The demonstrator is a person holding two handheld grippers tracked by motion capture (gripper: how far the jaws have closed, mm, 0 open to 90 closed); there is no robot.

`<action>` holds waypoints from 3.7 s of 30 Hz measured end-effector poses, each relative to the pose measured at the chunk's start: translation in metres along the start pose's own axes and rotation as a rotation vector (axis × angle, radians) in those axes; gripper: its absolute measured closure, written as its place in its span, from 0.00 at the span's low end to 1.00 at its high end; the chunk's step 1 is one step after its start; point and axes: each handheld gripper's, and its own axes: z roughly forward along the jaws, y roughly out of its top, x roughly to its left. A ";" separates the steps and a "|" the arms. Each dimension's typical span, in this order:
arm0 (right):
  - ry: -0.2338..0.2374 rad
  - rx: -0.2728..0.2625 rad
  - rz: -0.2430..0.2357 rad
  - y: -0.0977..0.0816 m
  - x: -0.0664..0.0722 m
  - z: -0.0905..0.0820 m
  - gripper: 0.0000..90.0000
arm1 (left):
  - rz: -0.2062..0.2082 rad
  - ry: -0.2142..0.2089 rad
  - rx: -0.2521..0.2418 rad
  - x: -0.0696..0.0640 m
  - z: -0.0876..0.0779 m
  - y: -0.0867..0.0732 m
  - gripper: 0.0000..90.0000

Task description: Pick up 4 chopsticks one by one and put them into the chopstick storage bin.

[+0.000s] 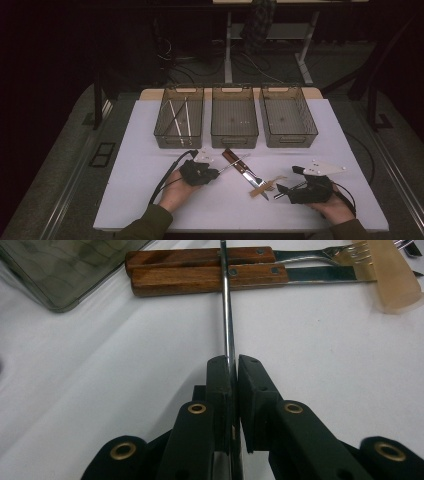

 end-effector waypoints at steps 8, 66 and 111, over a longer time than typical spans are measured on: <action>0.000 -0.001 -0.001 0.000 0.000 -0.001 0.13 | -0.002 -0.008 0.002 0.001 -0.001 0.000 0.94; -0.001 -0.008 -0.001 0.000 -0.001 -0.003 0.13 | -0.154 0.046 -0.206 0.056 -0.095 -0.014 0.94; 0.010 -0.016 0.011 0.000 -0.002 -0.002 0.13 | -0.325 0.271 -0.187 0.173 -0.080 0.056 0.94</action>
